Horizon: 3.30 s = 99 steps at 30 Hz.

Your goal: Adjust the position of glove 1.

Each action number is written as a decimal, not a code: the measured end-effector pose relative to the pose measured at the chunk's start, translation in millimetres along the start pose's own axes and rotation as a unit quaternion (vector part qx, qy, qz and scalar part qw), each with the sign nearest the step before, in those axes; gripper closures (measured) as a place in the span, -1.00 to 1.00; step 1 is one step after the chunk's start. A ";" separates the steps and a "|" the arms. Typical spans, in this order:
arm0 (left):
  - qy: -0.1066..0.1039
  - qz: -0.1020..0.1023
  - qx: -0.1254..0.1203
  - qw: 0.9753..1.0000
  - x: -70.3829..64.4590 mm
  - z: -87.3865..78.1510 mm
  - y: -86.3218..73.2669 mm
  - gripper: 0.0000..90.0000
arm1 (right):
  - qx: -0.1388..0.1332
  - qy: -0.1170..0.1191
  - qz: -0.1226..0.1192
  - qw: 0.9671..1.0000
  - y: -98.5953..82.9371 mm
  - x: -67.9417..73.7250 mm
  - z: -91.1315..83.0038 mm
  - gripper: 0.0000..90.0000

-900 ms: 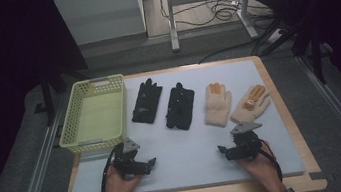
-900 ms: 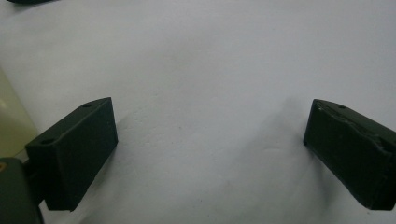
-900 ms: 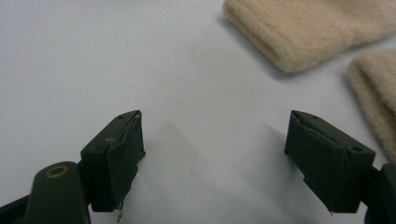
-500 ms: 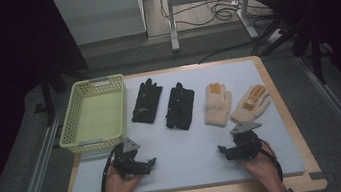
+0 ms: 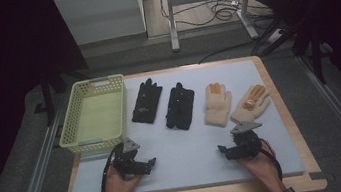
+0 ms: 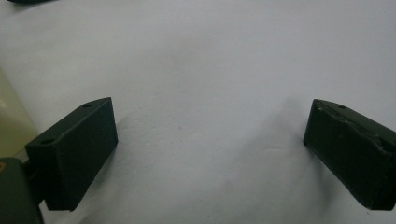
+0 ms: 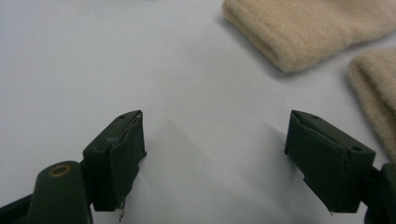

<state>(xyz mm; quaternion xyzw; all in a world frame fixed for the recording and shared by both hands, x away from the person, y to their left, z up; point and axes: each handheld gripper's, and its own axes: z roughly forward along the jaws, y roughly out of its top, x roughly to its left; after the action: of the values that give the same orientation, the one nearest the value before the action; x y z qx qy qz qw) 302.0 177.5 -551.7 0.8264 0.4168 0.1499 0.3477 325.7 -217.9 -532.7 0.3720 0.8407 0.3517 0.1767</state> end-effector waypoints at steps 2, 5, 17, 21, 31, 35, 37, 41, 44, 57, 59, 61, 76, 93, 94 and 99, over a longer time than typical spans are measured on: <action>0.000 0.000 0.000 1.000 0.0 0.0 0.0 -0.93 | 0.001 0.000 0.001 1.000 0.9 0.0 -0.1 -0.56; 0.000 0.000 0.000 1.000 0.0 0.0 0.0 -0.93 | 0.000 0.003 0.004 1.000 2.2 0.0 -0.6 -0.54; 0.000 0.000 0.000 1.000 0.0 0.0 0.0 -0.93 | -0.017 0.014 0.001 1.000 25.9 -1.6 -2.9 -0.50; 0.000 0.000 0.000 1.000 0.0 -0.1 0.0 -0.93 | -0.022 0.018 0.004 1.000 31.2 -3.1 -0.3 -0.50; 0.000 0.000 0.000 1.000 -0.1 -0.1 -0.1 -0.93 | -0.011 0.031 -0.008 0.999 53.0 -2.4 15.3 -0.49; 0.000 0.000 0.000 1.000 -0.1 -0.1 -0.1 -0.93 | -0.010 0.032 -0.008 0.999 67.1 -1.3 23.7 -0.49; 0.000 0.000 0.000 1.000 -0.1 -0.1 -0.1 -0.93 | -0.010 0.033 -0.011 0.999 70.0 -1.1 25.9 -0.48; 0.000 0.000 0.000 1.000 -0.1 -0.1 -0.1 -0.93 | -0.006 0.030 -0.016 0.999 82.3 0.6 35.4 -0.47; 0.000 0.000 0.000 1.000 -0.1 -0.2 -0.1 -0.93 | -0.010 0.030 -0.020 0.999 90.8 1.3 41.4 -0.44; 0.000 0.000 0.000 1.000 0.0 -0.2 -0.1 -0.93 | -0.004 0.031 -0.027 0.999 122.7 -3.3 73.9 -0.24; 0.000 0.000 0.000 1.000 -0.1 -0.2 -0.1 -0.93 | -0.003 0.031 -0.025 0.999 128.5 -4.3 78.6 -0.18; 0.000 0.000 -0.001 1.000 -0.1 -0.2 -0.1 -0.93 | -0.001 0.028 -0.028 0.999 133.7 -4.2 83.0 -0.11; 0.000 0.001 0.000 1.000 0.1 -0.3 -0.1 -0.93 | 0.016 0.034 -0.037 0.999 157.8 -2.5 120.6 0.17; 0.000 0.000 -0.001 1.000 -0.1 -0.2 -0.2 -0.93 | 0.040 0.031 -0.011 0.999 160.4 -4.8 154.4 0.29; 0.000 0.000 -0.001 1.000 -0.1 -0.2 -0.2 -0.93 | 0.042 0.020 -0.018 0.999 160.0 -4.7 154.1 0.41; 0.000 0.000 -0.001 1.000 -0.1 -0.2 -0.2 -0.93 | 0.045 0.011 -0.028 0.999 160.6 -5.1 153.1 0.72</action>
<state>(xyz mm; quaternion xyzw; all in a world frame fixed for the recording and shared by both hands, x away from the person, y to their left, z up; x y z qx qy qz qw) 301.7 177.6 -551.7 0.8261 0.4168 0.1499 0.3485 495.1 -74.9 -522.1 0.3516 0.8677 0.3127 0.1602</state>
